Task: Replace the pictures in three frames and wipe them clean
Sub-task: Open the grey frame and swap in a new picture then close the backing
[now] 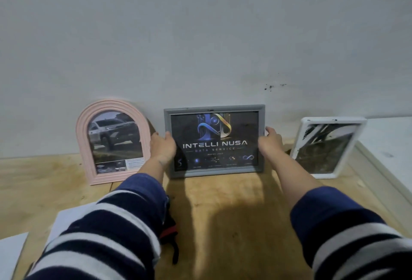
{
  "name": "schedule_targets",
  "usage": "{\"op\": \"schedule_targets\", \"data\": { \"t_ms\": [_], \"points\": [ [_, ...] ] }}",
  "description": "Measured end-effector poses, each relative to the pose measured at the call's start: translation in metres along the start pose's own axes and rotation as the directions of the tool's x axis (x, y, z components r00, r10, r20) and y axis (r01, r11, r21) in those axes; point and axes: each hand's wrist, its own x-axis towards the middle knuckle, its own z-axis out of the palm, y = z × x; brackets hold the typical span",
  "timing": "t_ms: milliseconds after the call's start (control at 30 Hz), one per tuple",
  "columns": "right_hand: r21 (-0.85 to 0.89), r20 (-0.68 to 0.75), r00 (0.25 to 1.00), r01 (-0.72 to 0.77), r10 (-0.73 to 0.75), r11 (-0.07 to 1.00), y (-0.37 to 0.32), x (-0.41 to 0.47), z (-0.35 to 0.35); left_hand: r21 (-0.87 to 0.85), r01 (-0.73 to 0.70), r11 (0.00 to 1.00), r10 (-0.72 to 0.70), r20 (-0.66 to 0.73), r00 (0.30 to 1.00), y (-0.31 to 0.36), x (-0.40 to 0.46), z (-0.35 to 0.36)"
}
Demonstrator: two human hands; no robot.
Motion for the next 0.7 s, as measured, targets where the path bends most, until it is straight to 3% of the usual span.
{"op": "schedule_targets", "data": {
  "t_ms": [167,300,500,633,700],
  "points": [
    [-0.097,0.109,0.987,-0.105,0.116,0.990,0.005,0.036,-0.013,-0.018,0.139,0.990,-0.139,-0.038,0.989,0.001,0.007,0.021],
    [-0.058,0.214,0.971,-0.097,0.107,0.994,0.012,0.042,-0.004,-0.050,0.166,0.985,-0.169,-0.082,0.982,0.000,0.003,0.027],
    [0.014,0.189,0.980,-0.064,0.060,0.998,0.017,0.040,0.001,-0.166,0.172,0.971,-0.173,0.006,0.985,-0.002,-0.008,0.022],
    [0.071,0.122,0.987,-0.111,0.102,0.991,0.019,0.027,-0.005,-0.236,0.141,0.961,-0.150,-0.020,0.989,-0.037,0.011,0.014],
    [0.130,0.106,0.993,-0.062,0.049,0.990,0.023,0.016,-0.010,-0.287,0.145,0.947,-0.161,-0.031,0.987,-0.040,0.004,0.008]
  ]
}}
